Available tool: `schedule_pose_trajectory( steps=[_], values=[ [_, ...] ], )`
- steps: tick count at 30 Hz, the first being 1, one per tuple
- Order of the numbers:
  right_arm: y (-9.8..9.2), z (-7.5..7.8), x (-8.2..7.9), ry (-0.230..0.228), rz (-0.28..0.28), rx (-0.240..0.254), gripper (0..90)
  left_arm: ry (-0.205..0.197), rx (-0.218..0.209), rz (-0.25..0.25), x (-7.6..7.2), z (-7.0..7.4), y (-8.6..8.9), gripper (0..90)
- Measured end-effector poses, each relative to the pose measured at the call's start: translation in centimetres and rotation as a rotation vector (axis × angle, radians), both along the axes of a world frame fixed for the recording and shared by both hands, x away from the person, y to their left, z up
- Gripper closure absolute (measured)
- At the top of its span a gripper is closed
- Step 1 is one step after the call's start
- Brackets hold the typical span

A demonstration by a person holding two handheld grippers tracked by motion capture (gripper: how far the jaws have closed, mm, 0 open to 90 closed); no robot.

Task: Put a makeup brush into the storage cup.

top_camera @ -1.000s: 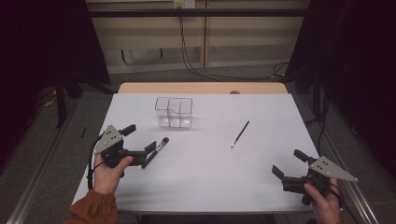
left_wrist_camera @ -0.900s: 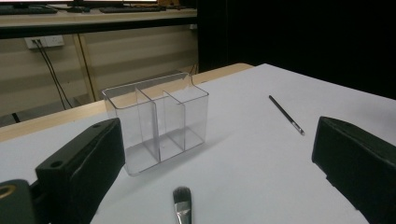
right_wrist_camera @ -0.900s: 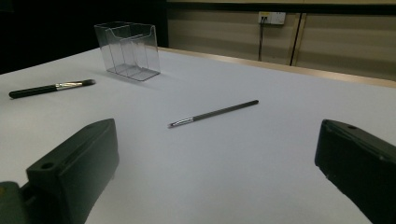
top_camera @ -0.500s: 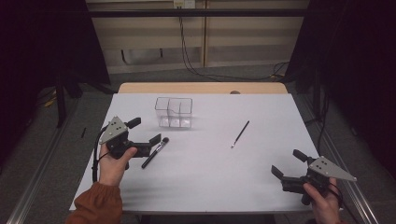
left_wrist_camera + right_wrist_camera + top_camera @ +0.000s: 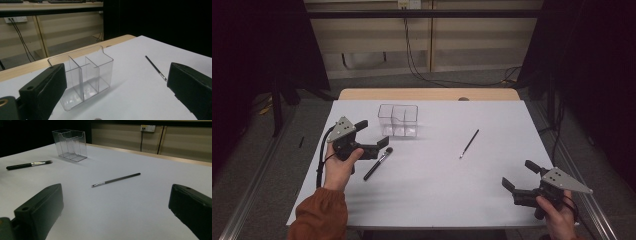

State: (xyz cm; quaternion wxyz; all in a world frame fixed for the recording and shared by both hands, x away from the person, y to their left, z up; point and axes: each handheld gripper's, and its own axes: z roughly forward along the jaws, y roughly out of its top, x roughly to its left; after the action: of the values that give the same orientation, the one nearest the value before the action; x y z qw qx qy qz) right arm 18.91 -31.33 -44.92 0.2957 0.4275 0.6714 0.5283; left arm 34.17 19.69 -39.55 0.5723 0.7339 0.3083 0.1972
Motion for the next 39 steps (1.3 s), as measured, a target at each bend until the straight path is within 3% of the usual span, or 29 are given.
schedule_pose_trajectory(
  steps=[4, 6, 15, 19, 24, 26, 28, 29, 34, 35, 37, 38, 39],
  values=[
    [-0.1, 0.0, 0.0, 0.002, -0.005, 0.003, 0.0, 0.021, -0.02, -0.013, 0.8, -0.1, -0.1, 3.7],
    [-0.1, 0.0, 0.0, 0.004, -0.004, 0.005, 0.0, 0.02, 0.015, -0.005, 1.4, -0.2, -0.4, 3.8],
    [0.0, 0.0, 0.0, 0.004, -0.002, 0.003, 0.0, 0.02, 0.07, 0.007, 2.2, -0.4, -1.3, 3.3],
    [0.0, 0.0, 0.0, 0.006, 0.006, -0.004, 0.0, 0.04, 0.124, 0.0, 2.7, -0.5, -1.5, 3.1],
    [0.0, 0.0, 0.1, 0.007, 0.006, -0.002, 0.0, 0.06, 0.143, 0.0, 3.0, -0.4, -1.5, 3.2],
    [0.0, 0.0, 0.1, 0.007, 0.006, -0.001, 0.0, 0.069, 0.179, 0.009, 3.1, -0.1, -1.7, 3.2],
    [0.0, 0.0, 0.1, 0.008, 0.005, 0.0, 0.0, 0.08, 0.188, 0.008, 3.1, 0.1, -1.7, 3.2],
    [0.0, 0.0, 0.1, 0.008, 0.004, 0.0, 0.0, 0.104, 0.202, -0.001, 3.3, 0.2, -1.8, 3.2],
    [0.0, 0.0, 0.1, 0.01, 0.006, -0.002, 0.0, 0.142, 0.241, -0.011, 3.6, 0.3, -1.9, 3.6],
    [0.0, 0.0, 0.1, 0.01, 0.007, -0.003, 0.0, 0.169, 0.252, -0.009, 3.7, 0.3, -2.0, 3.7],
    [0.0, -0.1, 0.1, 0.01, 0.008, -0.004, 0.0, 0.177, 0.269, -0.009, 3.8, 0.3, -2.0, 3.7],
    [0.0, -0.1, 0.1, 0.008, 0.009, -0.009, 0.0, 0.258, 0.299, -0.014, 4.0, 0.2, -2.1, 4.0],
    [0.0, -0.1, 0.1, 0.008, 0.009, -0.01, 0.0, 0.258, 0.299, -0.014, 4.0, 0.2, -2.1, 4.0]
  ],
)
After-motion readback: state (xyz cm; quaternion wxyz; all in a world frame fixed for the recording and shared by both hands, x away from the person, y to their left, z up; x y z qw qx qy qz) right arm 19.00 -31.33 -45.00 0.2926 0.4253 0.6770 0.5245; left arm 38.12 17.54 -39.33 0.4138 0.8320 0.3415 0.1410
